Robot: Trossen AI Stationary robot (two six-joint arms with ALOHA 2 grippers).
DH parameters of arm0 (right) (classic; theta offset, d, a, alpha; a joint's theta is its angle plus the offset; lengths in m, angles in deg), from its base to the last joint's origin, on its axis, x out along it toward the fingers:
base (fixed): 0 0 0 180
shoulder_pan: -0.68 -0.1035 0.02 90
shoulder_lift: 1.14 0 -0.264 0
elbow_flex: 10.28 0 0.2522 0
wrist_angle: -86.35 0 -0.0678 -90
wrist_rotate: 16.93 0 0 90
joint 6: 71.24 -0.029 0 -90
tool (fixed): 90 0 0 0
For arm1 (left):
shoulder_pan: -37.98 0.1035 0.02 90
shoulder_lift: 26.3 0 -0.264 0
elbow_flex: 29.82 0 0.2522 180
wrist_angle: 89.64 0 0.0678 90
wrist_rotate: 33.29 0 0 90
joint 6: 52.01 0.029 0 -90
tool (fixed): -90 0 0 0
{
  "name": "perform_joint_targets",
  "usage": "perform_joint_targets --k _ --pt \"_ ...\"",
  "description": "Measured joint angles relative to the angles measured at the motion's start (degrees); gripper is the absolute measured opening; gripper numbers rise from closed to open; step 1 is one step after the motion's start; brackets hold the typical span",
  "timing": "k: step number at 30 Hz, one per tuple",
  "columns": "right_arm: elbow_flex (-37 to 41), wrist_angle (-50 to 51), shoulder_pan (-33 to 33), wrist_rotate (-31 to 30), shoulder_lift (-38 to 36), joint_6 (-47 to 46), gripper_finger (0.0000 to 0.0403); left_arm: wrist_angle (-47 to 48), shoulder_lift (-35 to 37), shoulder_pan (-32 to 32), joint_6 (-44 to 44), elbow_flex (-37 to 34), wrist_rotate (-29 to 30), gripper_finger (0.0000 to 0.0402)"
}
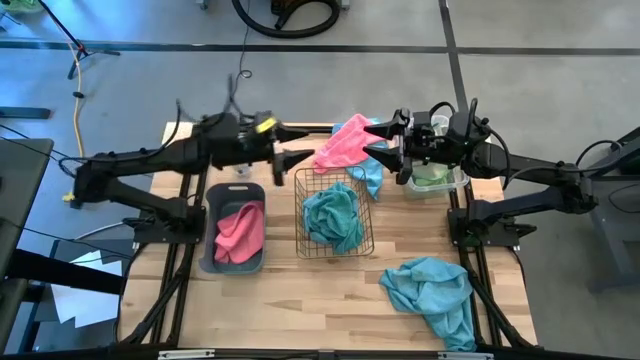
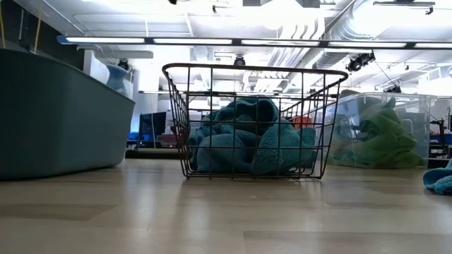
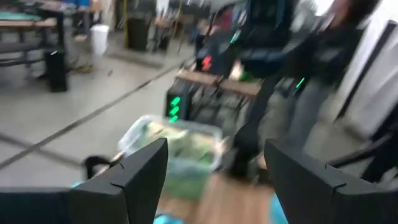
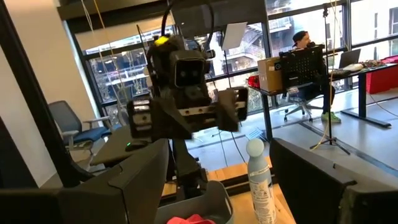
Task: Sort microfiber towel by color & place in baskets
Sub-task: Put the pink towel into the blue bin
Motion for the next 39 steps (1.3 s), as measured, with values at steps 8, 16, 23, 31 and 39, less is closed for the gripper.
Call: perform_joint_targets --k 8,16,23,31,39 --pt "0.0 0.0 0.0 -0.4 0.0 0.0 0.0277 18.8 -17.0 6.7 4.0 19.2 1.7 0.0253" --pt "0.0 0.0 0.0 -0.5 0.0 -3.5 0.0277 27.9 -32.0 12.9 3.6 26.3 1.7 0.0252" --pt "0.0 0.0 0.0 -0.5 0.0 -6.0 0.0277 37.2 -41.3 17.2 -1.4 26.4 -1.6 0.0252" --pt "0.0 0.1 0.0 -2.6 0.0 -7.3 0.0277 38.0 -48.7 18.8 -4.7 26.4 -5.1 0.0252" --pt "0.0 0.4 -0.1 -3.0 0.0 -8.6 0.0277 37.1 -53.0 19.2 -6.2 26.6 -3.8 0.0252"
